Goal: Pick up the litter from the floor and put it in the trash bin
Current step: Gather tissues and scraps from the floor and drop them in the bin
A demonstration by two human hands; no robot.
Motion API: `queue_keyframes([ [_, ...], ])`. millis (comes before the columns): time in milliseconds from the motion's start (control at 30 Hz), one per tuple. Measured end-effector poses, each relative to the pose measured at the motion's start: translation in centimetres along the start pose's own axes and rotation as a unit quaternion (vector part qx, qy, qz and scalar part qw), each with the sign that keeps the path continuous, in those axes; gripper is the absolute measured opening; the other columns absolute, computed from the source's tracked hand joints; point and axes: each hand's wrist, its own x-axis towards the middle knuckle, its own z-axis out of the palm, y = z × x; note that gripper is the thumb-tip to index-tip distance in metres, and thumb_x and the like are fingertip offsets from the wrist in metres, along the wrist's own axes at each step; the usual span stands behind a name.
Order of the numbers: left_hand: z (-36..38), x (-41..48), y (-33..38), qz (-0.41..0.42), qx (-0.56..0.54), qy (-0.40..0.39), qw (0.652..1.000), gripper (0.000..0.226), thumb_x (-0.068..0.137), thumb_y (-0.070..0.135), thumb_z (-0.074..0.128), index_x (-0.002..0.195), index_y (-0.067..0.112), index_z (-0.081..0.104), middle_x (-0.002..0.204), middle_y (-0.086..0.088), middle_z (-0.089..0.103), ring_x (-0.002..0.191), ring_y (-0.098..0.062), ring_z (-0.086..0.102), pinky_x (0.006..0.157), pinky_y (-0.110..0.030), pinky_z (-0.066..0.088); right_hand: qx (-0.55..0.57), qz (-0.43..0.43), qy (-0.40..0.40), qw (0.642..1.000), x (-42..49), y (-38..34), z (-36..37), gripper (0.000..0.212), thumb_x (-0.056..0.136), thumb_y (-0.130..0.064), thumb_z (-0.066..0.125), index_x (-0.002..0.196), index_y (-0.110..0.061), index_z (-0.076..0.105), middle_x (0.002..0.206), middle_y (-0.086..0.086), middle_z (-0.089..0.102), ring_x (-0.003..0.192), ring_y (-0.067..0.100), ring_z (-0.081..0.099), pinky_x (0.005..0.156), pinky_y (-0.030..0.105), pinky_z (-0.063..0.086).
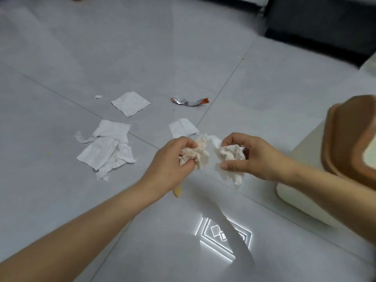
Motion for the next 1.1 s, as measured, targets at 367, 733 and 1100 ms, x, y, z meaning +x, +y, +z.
queue_keyframes([
  [367, 11.3, 3.9, 16.5, 0.198, 0.020, -0.140, 0.970, 0.026, 0.075, 0.019, 0.063, 0.098, 0.032, 0.063, 0.092, 0.014, 0.059, 0.086, 0.001, 0.054, 0.076, -0.018, 0.047, -0.248, -0.029, 0.207, 0.946, -16.7, 1.7, -17.0, 0.026, 0.062, -0.058, 0.060, 0.087, -0.055, 0.053, 0.085, -0.028, 0.063, 0.084, -0.008, 0.056, 0.064, 0.007, 0.045],
  [733, 20.0, 5.6, 22.7, 0.238, 0.151, -0.164, 0.945, 0.035, 0.082, 0.019, 0.059, 0.116, 0.026, 0.056, 0.110, 0.006, 0.064, 0.094, -0.011, 0.057, 0.072, -0.015, 0.039, -0.457, 0.084, 0.166, 0.870, -18.7, 8.6, -18.8, 0.033, 0.087, -0.035, 0.051, 0.120, -0.038, 0.046, 0.109, -0.008, 0.057, 0.096, 0.019, 0.057, 0.067, 0.031, 0.042],
  [1100, 22.1, 5.7, 22.3, 0.225, 0.243, -0.148, 0.932, 0.019, 0.083, 0.022, 0.060, 0.102, 0.017, 0.059, 0.105, 0.000, 0.063, 0.094, -0.019, 0.057, 0.075, -0.026, 0.043, -0.442, 0.075, 0.170, 0.877, -18.7, 9.6, -18.7, 0.032, 0.086, -0.042, 0.051, 0.118, -0.043, 0.049, 0.114, -0.012, 0.055, 0.099, 0.016, 0.056, 0.071, 0.031, 0.044],
])
